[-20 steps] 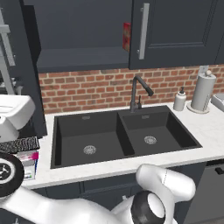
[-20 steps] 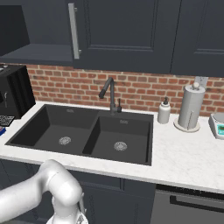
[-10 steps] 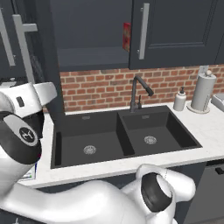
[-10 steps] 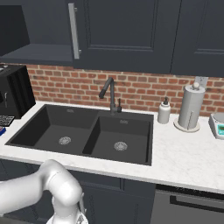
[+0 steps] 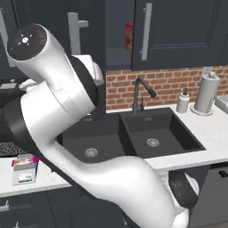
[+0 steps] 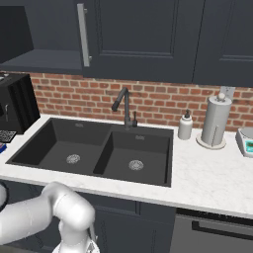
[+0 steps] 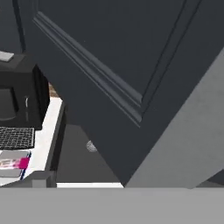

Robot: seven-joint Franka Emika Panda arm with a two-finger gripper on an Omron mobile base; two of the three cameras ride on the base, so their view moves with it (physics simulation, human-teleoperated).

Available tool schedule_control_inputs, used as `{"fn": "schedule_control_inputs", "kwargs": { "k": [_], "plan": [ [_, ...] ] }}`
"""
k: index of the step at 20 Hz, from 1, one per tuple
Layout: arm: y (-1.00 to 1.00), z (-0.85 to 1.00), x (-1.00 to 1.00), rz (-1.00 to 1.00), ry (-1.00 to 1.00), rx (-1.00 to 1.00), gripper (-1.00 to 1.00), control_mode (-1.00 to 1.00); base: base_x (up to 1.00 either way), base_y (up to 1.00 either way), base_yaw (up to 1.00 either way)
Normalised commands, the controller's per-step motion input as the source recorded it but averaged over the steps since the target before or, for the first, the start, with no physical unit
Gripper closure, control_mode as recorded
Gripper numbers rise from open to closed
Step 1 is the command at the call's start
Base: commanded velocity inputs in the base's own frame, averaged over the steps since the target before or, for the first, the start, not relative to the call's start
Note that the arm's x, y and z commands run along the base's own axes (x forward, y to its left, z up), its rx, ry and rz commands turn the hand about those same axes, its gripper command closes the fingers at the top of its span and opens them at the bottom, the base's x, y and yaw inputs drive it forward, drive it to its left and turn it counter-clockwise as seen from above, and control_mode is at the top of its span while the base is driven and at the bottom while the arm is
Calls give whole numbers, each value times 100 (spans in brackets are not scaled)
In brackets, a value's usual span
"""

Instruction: Pick the bar and place it on the digital scale for weighing, and close the cabinet.

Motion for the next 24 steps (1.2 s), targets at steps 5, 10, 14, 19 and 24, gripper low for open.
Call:
{"fn": "schedule_control_inputs", "kwargs": {
  "k": [5, 10, 14, 19, 24],
  "plan": [
    [-94, -2, 100, 13, -34, 31, -100, -100, 0, 0, 0],
    [-78, -32, 100, 16, -46, 37, -100, -100, 0, 0, 0],
    [-39, -10, 100, 12, -54, 35, -100, -100, 0, 0, 0],
    [-12, 33, 95, 1, -19, 21, -100, -100, 0, 0, 0],
    [13, 13, 100, 0, 0, 4, -100, -100, 0, 0, 0]
  ]
}}
